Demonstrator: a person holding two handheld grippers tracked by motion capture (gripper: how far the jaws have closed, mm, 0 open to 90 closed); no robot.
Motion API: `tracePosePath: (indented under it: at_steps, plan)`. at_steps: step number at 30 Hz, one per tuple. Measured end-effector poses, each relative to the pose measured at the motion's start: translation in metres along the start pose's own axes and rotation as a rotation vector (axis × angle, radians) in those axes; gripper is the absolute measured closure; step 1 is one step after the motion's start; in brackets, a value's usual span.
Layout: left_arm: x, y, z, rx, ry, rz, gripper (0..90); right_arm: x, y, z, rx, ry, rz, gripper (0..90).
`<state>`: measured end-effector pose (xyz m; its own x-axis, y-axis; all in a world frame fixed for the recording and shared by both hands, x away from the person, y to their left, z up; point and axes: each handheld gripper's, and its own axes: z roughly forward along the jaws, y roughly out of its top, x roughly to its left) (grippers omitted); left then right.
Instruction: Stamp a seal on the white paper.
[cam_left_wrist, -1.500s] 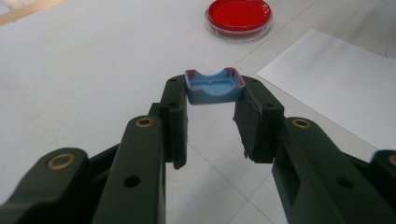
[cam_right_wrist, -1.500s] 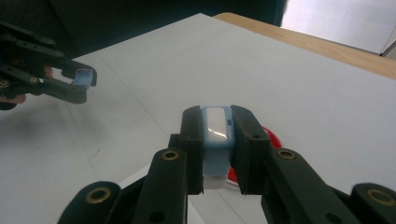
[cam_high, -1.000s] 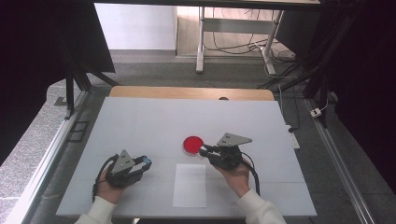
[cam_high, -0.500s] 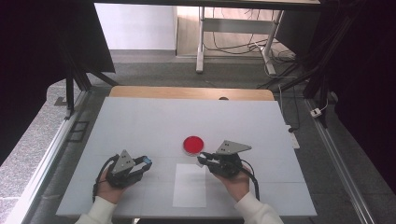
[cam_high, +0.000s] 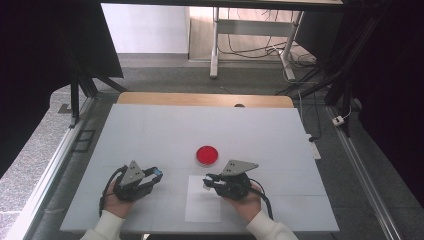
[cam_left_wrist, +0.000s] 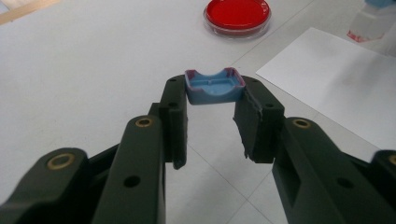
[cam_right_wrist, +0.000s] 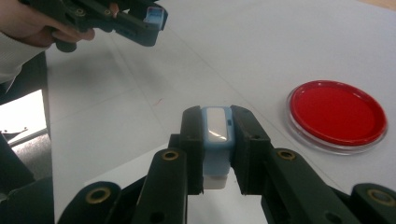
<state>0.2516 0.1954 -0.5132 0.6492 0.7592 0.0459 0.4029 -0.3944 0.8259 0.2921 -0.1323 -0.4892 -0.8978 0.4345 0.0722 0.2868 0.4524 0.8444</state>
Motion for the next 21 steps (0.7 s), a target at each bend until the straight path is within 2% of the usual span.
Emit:
tracePosePath:
  at_steps: [9,14,21]
  plan:
    - [0.0,0.0,0.0,0.0,0.002,0.001,64.4,0.006,-0.005,0.004,0.018,0.013,-0.02,74.9]
    - [0.0,0.0,0.0,0.002,0.001,0.001,64.4,0.01,-0.007,0.008,0.035,0.012,-0.052,74.9]
    - [-0.001,0.0,0.0,0.002,0.001,0.003,64.4,0.011,-0.009,0.011,0.039,0.015,-0.054,74.9]
